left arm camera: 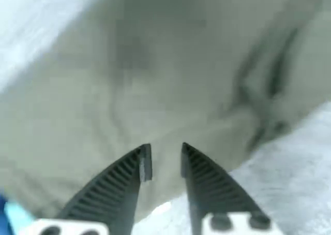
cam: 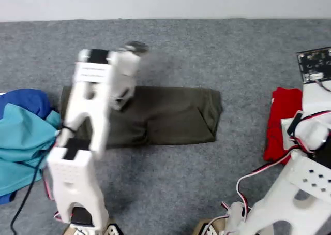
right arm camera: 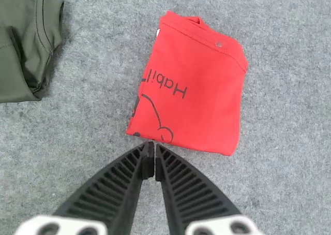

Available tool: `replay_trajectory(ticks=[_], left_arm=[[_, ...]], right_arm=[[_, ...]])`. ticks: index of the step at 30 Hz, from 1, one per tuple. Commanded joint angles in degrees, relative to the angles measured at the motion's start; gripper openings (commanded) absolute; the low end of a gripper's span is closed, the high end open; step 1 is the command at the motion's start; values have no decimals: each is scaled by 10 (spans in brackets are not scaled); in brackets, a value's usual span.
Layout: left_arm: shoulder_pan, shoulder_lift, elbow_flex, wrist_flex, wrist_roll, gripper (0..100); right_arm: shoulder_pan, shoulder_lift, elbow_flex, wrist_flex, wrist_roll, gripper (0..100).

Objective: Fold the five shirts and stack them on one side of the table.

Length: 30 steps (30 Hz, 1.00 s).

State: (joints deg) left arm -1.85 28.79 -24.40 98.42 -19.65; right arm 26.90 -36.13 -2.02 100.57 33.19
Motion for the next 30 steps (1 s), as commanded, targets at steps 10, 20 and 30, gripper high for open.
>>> replay_trajectory(ticks=[10, 20, 30], left_arm=[[-173, 14, -25, -78, 12, 232], [-199, 87, -26, -155, 10, 232], [-212, 193, -55, -164, 12, 231]], right_arm=[[7, -17, 38, 22, 4, 14], [7, -17, 43, 22, 5, 14], [6, -17, 43, 22, 5, 14]])
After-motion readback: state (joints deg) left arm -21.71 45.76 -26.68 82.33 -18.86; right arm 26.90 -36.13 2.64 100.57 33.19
